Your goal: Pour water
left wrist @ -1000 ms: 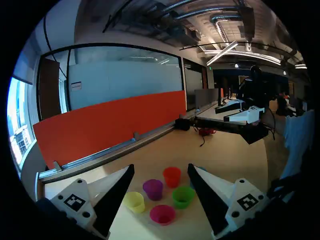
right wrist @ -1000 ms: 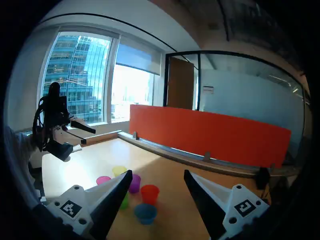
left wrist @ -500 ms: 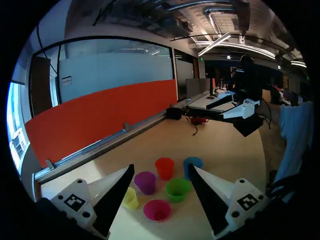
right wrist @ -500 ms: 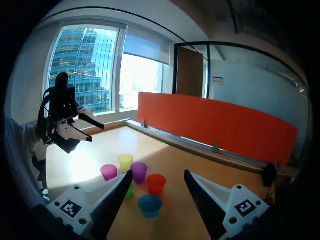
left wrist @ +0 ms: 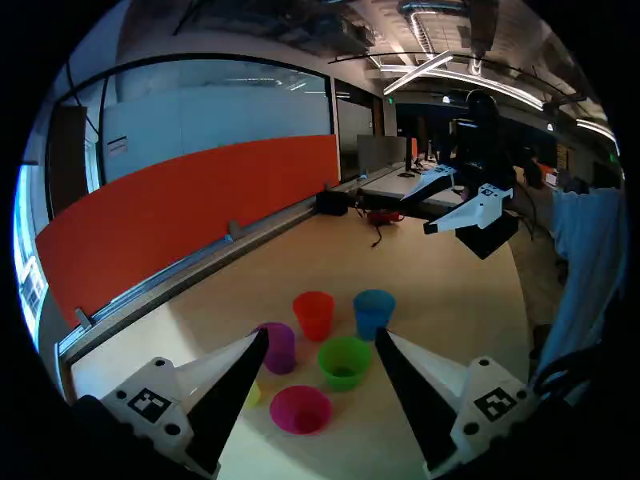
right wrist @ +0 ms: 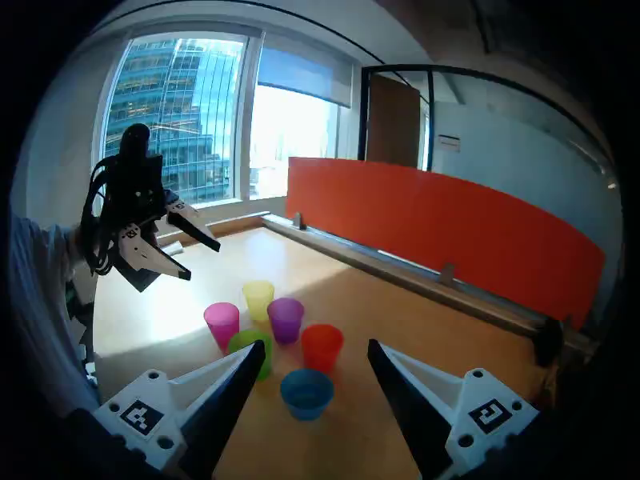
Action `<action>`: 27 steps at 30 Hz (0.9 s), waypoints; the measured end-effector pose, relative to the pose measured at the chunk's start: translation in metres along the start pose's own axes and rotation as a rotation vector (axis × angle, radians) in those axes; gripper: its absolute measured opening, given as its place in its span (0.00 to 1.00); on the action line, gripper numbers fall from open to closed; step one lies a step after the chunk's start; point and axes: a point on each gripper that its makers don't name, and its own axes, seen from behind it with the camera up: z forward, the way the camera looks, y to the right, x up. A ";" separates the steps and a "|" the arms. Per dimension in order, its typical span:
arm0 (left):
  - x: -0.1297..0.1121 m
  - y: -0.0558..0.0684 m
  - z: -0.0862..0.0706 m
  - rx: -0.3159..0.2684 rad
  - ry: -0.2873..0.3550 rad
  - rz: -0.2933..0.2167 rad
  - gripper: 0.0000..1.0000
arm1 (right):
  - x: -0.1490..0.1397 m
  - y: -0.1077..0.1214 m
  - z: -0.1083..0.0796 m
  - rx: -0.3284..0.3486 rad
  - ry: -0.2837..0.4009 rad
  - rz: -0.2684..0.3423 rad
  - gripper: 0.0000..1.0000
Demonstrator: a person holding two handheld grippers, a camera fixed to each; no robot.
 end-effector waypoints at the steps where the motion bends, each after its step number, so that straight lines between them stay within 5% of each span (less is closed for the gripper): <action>1: -0.002 0.001 0.001 -0.003 -0.006 0.000 0.99 | -0.002 0.000 0.001 0.002 -0.007 -0.001 1.00; 27: -0.063 0.019 0.040 -0.111 -0.154 0.003 0.99 | -0.058 -0.002 0.031 0.056 -0.132 -0.004 1.00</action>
